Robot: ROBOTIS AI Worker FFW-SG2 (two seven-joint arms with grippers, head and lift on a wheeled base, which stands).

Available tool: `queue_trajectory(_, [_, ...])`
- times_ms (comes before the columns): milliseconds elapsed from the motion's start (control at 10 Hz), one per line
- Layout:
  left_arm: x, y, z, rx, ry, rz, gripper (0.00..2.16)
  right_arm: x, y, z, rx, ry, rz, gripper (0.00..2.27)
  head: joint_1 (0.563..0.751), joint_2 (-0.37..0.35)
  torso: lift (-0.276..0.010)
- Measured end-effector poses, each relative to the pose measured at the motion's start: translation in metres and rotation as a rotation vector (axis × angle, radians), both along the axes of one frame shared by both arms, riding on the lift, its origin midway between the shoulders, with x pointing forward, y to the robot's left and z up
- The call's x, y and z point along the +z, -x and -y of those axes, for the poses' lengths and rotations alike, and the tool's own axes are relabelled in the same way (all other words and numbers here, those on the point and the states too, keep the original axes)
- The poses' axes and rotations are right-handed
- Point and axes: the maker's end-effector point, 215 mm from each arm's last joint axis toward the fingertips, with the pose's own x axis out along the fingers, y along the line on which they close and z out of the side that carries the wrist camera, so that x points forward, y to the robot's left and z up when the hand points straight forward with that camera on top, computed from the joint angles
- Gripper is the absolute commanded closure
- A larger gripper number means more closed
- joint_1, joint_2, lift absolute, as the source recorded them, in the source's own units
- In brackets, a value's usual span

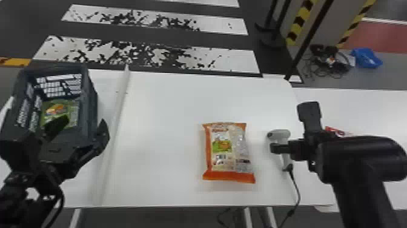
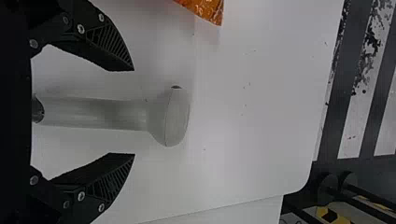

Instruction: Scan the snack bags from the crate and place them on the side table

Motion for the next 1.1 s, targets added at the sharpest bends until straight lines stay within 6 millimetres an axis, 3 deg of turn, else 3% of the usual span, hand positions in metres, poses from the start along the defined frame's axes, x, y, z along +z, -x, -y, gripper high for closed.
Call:
queue_trajectory(300, [0.001, -0.001, 0.0, 0.0, 0.0, 0.002, 0.06, 0.018, 0.023, -0.037, 0.029, -0.171, 0.023, 0.07, 0.695, -0.077, -0.05])
queue_trajectory(600, [0.002, -0.002, 0.0, 0.0, 0.0, 0.004, 0.06, 0.022, 0.047, -0.08, 0.079, -0.358, -0.02, 0.08, 0.695, -0.026, -0.05])
queue_trajectory(1100, [0.0, -0.002, 0.0, 0.001, 0.0, 0.0, 0.06, -0.003, 0.056, -0.13, 0.141, -0.589, -0.108, 0.09, 0.695, 0.046, -0.05])
